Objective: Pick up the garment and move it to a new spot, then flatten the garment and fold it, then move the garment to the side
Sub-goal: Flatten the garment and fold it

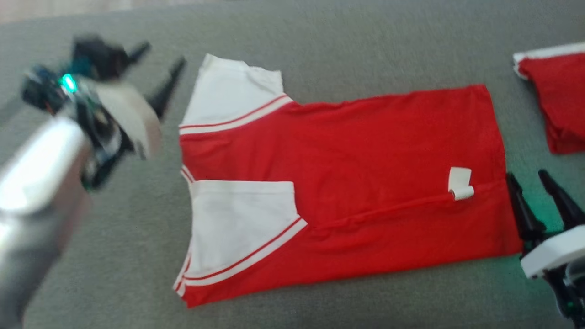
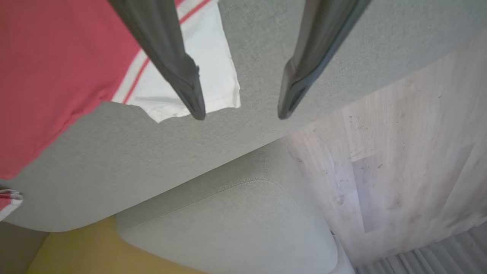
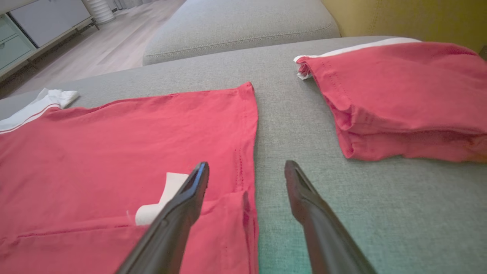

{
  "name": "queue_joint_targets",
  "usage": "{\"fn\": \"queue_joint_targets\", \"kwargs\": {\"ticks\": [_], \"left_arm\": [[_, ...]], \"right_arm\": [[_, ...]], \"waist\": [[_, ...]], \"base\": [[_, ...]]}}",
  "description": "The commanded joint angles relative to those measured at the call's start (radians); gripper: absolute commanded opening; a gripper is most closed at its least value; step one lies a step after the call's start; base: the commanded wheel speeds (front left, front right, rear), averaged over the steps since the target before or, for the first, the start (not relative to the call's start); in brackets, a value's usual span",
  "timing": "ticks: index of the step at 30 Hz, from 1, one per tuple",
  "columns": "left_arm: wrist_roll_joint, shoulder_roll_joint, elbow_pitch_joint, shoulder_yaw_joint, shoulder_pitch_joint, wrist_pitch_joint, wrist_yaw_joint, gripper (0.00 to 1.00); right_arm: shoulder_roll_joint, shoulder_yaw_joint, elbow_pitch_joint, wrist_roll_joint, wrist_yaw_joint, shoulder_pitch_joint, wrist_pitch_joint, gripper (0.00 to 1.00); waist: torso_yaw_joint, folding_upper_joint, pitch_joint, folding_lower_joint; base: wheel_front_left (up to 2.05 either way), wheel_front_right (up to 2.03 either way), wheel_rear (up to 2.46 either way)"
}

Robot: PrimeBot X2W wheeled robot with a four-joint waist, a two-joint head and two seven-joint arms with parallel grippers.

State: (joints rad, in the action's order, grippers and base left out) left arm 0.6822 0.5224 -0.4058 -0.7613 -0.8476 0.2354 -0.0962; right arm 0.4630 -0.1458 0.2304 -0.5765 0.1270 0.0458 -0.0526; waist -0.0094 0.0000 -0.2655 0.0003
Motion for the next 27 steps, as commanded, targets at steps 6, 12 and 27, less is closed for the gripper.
{"fn": "queue_joint_targets", "kwargs": {"ticks": [6,12,27], "left_arm": [[0.044,-0.009,-0.156,0.024,-0.243,0.162,-0.024,1.0],[0.06,-0.022,-0.282,-0.021,-0.347,0.253,-0.032,1.0],[0.126,-0.014,-0.338,-0.139,-0.369,0.242,-0.034,0.0]], "right_arm": [[0.022,-0.009,-0.039,0.004,0.004,0.052,-0.017,1.0],[0.019,-0.015,-0.035,-0.001,0.004,0.087,-0.04,1.0],[0.026,-0.014,-0.004,-0.001,0.004,0.125,-0.065,1.0]], "waist": [[-0.098,0.0,-0.128,-0.0003],[-0.129,0.0,-0.197,-0.0003],[-0.122,0.0,-0.227,-0.0003]], "base": [[0.0,0.0,0.0],[0.0,0.0,0.0],[0.0,0.0,0.0]]}}
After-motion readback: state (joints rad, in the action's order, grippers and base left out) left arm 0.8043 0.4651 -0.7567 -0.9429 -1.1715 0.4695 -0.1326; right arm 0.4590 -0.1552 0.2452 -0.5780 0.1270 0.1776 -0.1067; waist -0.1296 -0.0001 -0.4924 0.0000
